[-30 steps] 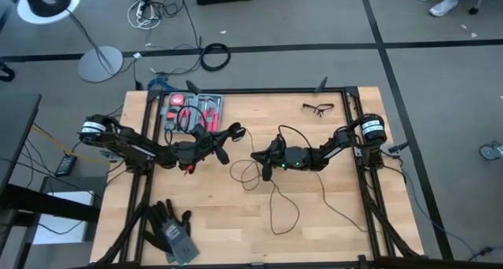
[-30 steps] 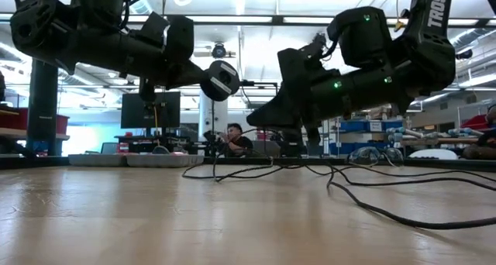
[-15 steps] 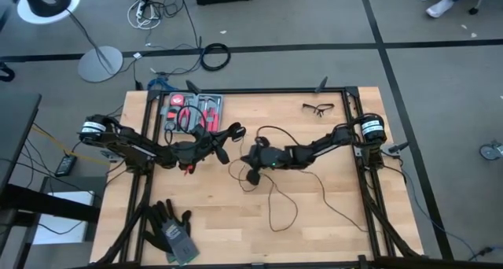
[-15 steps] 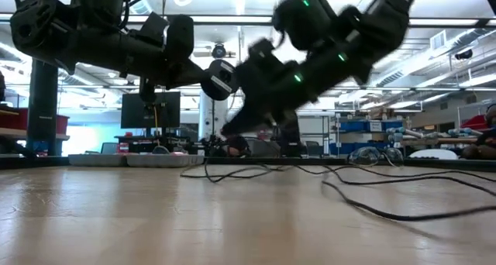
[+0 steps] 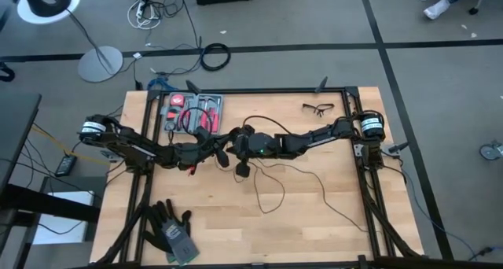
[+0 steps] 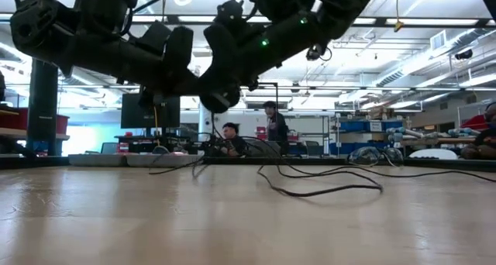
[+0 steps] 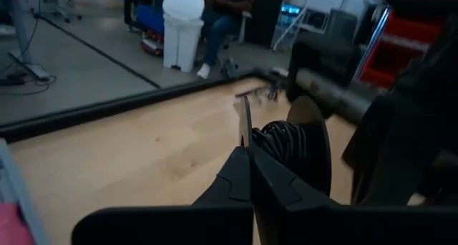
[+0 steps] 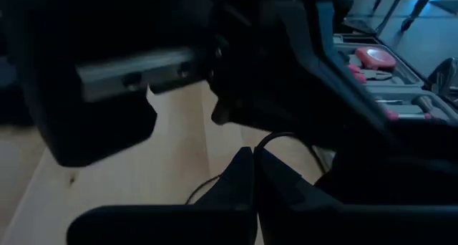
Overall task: Coil cords
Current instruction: Coil the black wire on the black spool
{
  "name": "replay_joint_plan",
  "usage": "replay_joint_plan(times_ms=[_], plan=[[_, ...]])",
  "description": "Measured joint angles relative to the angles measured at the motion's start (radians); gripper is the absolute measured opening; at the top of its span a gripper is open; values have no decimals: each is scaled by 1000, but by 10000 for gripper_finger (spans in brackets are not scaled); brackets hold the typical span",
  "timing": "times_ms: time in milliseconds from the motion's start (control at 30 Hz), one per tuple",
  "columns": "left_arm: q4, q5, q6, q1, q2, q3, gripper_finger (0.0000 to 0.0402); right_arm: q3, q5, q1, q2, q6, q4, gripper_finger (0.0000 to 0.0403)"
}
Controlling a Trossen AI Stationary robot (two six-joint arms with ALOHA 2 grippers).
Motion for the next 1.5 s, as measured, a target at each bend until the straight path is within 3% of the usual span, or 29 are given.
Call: replay_joint_plan(times_ms=[233, 600, 767, 933, 1233, 1500], plan=[[-136, 38, -24, 0, 0, 0, 0, 20, 13, 0, -37, 4, -128, 0], [-142, 115, -47, 0, 0, 0, 0, 21, 221, -28, -141, 46, -466, 2], [-115, 117, -87, -2, 0, 1, 0, -7, 174, -51, -134, 120, -534, 17], [-74, 114, -88, -2, 0, 1, 0, -146, 156, -51, -131, 190, -357, 30], [59, 89, -36, -3, 0, 0, 0, -513, 132, 17, -131, 361, 229, 36], [198, 87, 11, -2, 0, 0, 0, -678, 132, 93, -139, 474, 382, 36]])
